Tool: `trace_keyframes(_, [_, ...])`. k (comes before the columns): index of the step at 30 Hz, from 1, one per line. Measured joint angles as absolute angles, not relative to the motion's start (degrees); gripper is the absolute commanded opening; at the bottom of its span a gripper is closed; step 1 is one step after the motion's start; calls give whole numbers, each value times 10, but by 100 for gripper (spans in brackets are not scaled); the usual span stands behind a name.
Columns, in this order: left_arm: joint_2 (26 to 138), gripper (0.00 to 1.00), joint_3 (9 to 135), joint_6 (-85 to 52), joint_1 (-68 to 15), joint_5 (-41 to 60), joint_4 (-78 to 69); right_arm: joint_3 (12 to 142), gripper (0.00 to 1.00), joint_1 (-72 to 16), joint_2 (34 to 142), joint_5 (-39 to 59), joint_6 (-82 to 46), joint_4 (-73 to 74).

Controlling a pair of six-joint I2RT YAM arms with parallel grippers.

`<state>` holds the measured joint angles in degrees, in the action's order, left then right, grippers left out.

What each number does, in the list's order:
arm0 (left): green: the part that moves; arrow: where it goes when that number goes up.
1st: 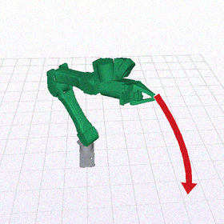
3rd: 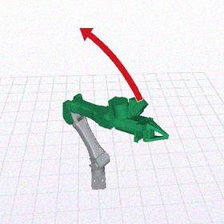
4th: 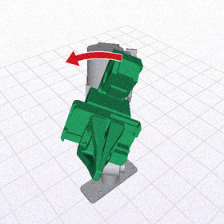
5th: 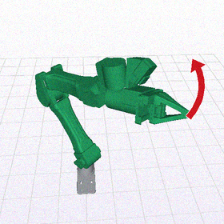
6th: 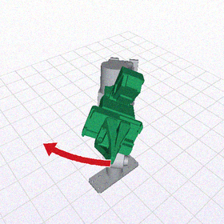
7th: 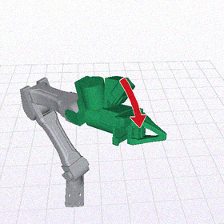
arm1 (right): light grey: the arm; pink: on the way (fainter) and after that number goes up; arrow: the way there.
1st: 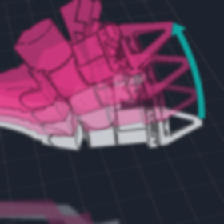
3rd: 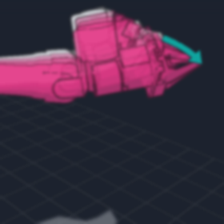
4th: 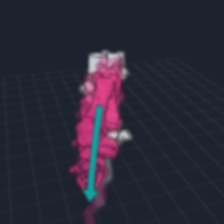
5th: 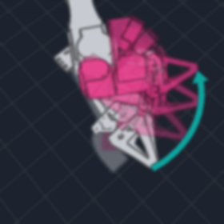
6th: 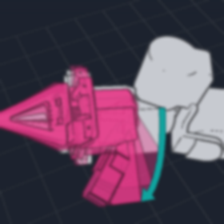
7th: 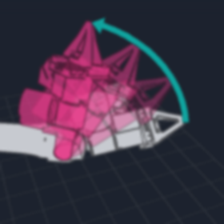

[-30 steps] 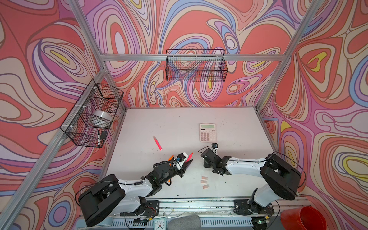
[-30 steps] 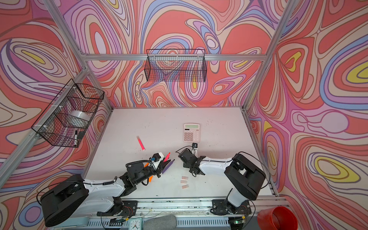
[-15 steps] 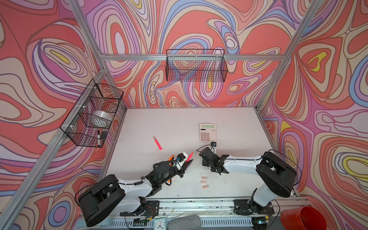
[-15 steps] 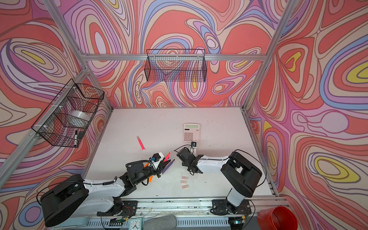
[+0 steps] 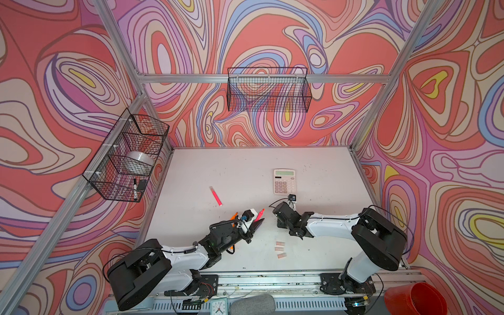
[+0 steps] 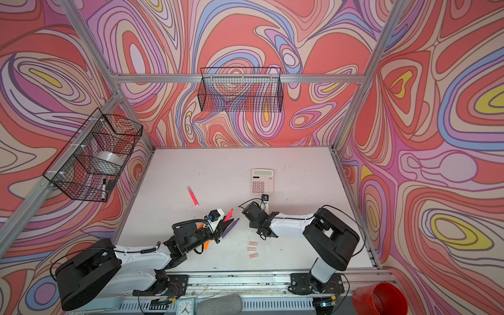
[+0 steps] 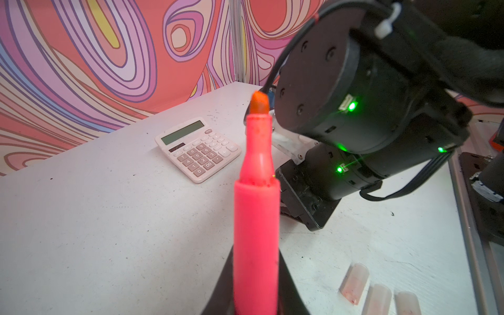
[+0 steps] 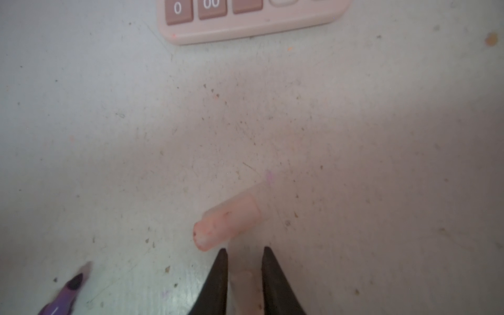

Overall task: Insert the pens into the pen caps
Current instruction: 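Lower the right gripper onto a pink cap and grasp it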

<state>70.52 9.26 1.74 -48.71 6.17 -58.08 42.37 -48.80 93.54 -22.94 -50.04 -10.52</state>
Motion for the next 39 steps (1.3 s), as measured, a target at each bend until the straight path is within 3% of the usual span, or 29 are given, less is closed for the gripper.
trace_keyframes(12, [705,0,93,17,-487,62,-581,434,26,-499,935,-229,-499,-134])
trace_keyframes(22, [706,0,93,16,-487,60,-581,442,10,-507,940,-238,-501,-151])
trace_keyframes(29, [705,0,93,-39,-487,-4,-590,438,9,-508,939,-243,-507,-146])
trace_keyframes(39, [528,0,119,-173,-487,-89,-413,383,5,-508,822,-253,-515,-122])
